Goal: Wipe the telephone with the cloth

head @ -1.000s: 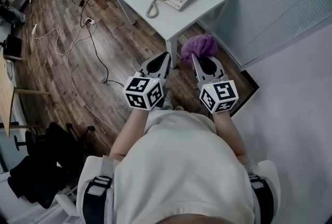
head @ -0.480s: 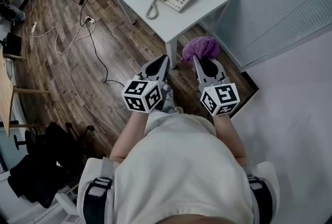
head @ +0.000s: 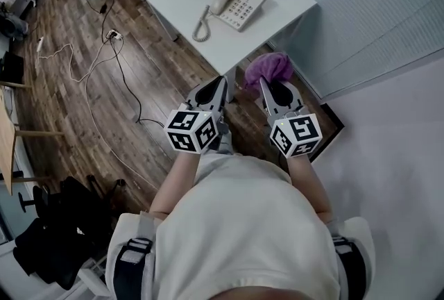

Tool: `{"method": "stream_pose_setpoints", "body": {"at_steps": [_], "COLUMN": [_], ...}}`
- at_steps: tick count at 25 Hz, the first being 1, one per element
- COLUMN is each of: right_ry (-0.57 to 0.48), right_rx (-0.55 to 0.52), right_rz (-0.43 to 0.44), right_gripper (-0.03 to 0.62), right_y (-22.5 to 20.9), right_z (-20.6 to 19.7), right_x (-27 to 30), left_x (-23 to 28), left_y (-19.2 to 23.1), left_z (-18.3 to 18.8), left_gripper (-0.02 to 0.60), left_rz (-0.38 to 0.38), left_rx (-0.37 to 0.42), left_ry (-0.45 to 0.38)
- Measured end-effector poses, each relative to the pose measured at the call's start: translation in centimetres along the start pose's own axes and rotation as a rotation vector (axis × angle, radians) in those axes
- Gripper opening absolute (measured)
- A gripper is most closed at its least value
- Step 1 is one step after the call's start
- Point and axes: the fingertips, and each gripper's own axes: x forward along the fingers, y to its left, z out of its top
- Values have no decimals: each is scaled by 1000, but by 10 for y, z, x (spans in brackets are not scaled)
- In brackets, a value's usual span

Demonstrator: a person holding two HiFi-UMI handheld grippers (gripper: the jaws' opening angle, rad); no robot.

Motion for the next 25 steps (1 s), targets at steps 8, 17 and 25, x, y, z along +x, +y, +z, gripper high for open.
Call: {"method": "stream_pose_setpoints", "body": {"at_steps": [8,17,25], "right_ry": [-1,1,6], "right_rx": [-17,-41,-56], "right_rz": [6,-2,-39], "right_gripper": [44,44,44], "right_y": [-19,-37,-59], "right_z": [19,45,55], "right_x": [67,142,200], "left_x": [42,86,127], "left_y": [48,100,142], "left_z": [27,67,87], "left_gripper": [20,21,20], "left_rz": [0,-11,-38], "left_rx": [-4,-3,-3], "left_ry": [7,11,34]}}
